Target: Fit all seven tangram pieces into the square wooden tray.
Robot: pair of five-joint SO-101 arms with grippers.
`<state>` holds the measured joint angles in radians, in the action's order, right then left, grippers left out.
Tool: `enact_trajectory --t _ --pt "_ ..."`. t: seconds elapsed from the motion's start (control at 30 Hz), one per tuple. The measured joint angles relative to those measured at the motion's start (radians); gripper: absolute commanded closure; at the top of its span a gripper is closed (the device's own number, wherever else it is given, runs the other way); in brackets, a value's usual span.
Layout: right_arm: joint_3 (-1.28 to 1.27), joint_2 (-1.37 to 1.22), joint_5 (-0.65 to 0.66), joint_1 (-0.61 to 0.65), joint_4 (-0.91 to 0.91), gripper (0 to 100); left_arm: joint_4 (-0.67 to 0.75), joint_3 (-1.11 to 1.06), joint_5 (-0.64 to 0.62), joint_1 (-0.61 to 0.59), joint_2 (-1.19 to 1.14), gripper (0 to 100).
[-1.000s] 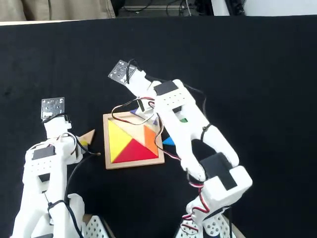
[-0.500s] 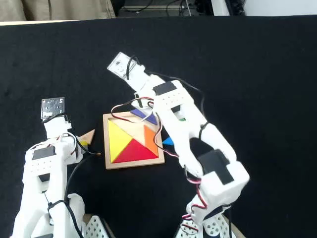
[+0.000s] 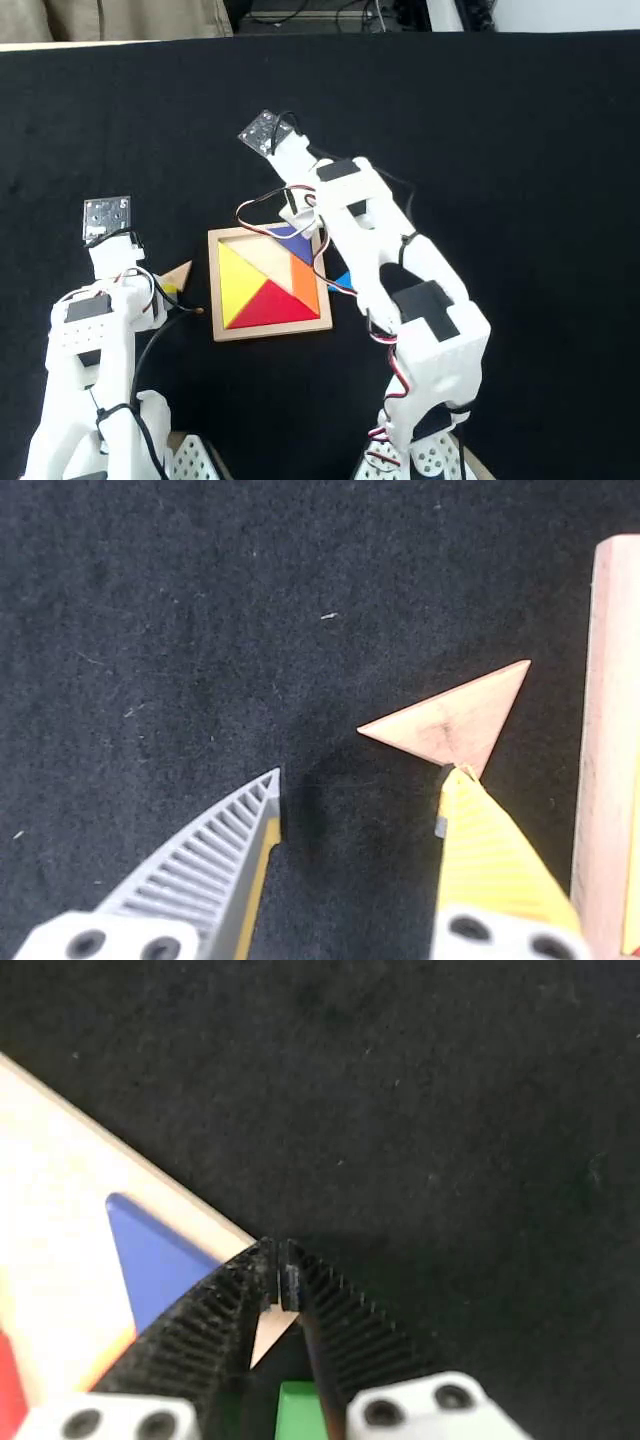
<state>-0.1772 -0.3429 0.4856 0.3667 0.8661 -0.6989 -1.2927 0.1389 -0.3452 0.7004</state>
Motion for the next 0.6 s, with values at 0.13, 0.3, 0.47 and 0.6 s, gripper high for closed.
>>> enact_trajectory --t 0.13,0.3,0.47,0.6 --pt "0.0 0.0 0.0 0.0 0.006 98.8 0.0 0.0 0.0 0.0 0.0 75" --pt "0.0 0.064 -0.006 -0.021 0.043 98.8 0.0 0.0 0.0 0.0 0.0 75" --pt "-0.078 0.195 -0.006 -0.012 0.064 98.8 0.0 0.0 0.0 0.0 0.0 75" --pt "-0.137 0.364 -0.006 -0.025 0.152 98.8 0.0 0.0 0.0 0.0 0.0 75"
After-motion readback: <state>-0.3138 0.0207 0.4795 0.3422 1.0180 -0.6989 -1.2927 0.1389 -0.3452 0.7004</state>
